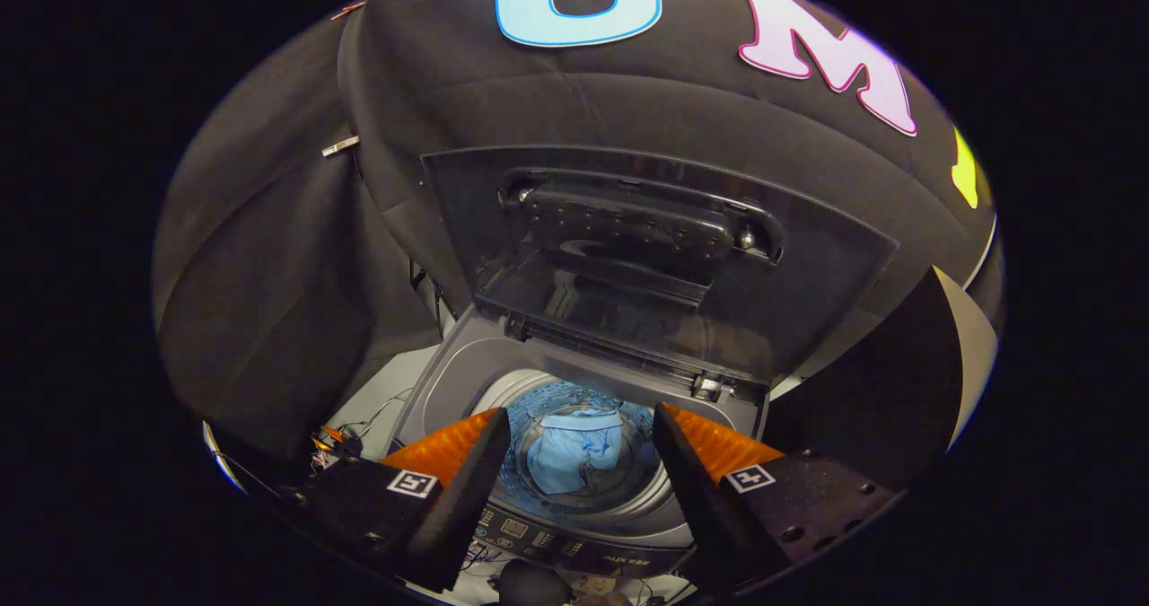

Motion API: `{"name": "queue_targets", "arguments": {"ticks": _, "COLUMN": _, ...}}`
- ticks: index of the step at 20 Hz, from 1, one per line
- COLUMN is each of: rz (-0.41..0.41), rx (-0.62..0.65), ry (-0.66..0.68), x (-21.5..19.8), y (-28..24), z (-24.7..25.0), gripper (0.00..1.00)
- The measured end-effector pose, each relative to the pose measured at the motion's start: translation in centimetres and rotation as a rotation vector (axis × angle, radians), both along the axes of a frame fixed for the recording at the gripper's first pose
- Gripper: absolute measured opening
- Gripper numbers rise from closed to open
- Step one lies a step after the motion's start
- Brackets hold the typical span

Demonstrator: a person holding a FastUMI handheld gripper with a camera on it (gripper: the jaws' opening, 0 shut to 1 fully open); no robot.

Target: Put the clothes into the washing machine and then close the washing machine lid.

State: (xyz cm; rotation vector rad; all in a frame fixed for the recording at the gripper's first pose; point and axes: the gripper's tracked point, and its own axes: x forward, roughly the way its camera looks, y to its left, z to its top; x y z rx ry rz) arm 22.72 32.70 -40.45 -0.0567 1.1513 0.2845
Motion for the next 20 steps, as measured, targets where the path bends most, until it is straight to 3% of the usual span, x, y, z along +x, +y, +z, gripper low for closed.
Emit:
{"name": "queue_targets", "arguments": {"ticks": 14, "rz": -0.069, "rx": 0.066, "ry": -0.238, "x": 9.0, "y": 0.7, "z": 8.2, "gripper": 1.0}}
{"name": "queue_targets", "arguments": {"ticks": 20, "rz": -0.119, "rx": 0.077, "ry": -0.269, "x": 13.6, "y": 0.4, "z": 7.7, "gripper": 1.0}}
